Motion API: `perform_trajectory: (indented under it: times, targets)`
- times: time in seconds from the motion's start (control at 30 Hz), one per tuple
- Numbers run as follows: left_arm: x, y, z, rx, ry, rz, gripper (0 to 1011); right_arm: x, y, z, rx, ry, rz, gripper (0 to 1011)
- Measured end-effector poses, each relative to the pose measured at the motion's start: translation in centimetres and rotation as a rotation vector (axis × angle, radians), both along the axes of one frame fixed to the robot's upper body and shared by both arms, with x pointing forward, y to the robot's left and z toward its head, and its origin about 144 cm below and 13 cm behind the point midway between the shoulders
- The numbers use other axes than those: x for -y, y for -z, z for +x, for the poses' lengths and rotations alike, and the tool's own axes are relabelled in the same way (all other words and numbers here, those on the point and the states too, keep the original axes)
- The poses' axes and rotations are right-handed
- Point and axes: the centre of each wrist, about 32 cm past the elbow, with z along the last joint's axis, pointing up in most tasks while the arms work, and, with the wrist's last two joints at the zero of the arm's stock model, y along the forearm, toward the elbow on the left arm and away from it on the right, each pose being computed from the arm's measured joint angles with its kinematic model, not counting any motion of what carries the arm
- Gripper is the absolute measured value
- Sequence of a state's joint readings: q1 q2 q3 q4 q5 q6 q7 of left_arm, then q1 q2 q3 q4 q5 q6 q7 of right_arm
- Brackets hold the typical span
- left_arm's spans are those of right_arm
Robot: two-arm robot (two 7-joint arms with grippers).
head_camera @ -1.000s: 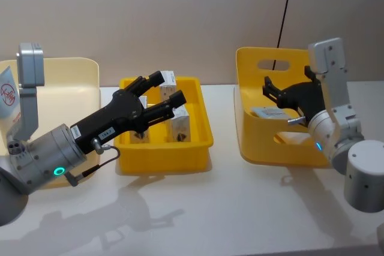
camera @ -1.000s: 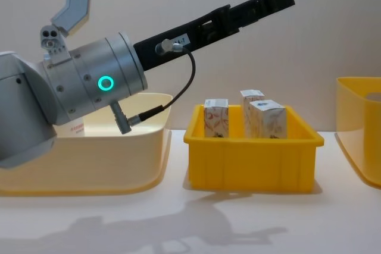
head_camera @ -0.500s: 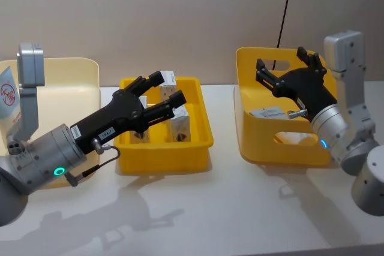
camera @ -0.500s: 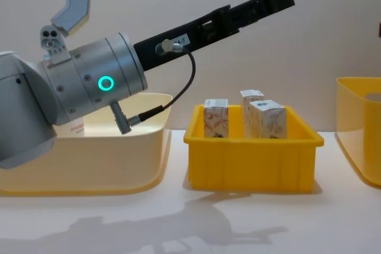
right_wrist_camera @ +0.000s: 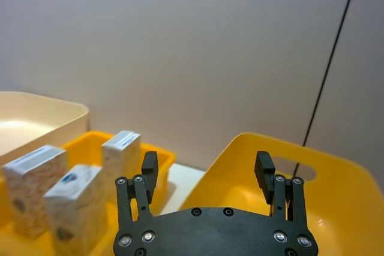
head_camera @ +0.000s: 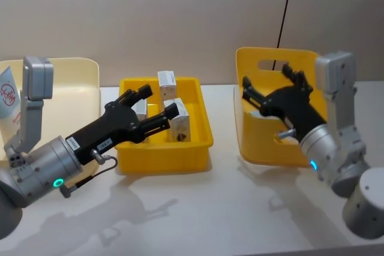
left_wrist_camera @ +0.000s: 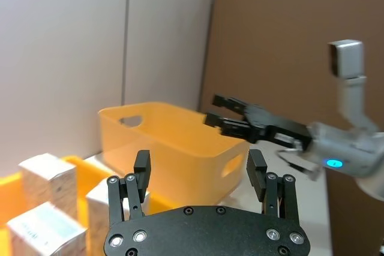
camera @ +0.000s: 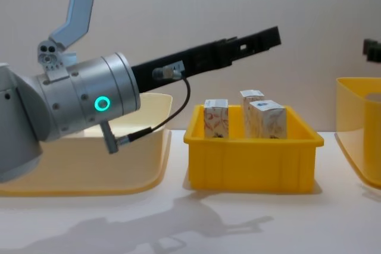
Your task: Bimanual collaborative sorting of washing and personal care products
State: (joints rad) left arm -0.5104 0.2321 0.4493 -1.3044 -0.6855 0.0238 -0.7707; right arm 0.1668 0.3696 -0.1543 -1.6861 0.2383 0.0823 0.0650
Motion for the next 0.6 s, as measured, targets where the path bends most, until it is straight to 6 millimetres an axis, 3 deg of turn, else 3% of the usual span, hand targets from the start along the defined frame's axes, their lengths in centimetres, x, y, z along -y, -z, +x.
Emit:
perform_trajectory:
  times: [0.6]
  targets:
    - [-0.7,1.0,-2.5,0.009,-0.233,0.151,999,-3.6,4.4,-4.7,-0.089,-0.105,0.091,1001]
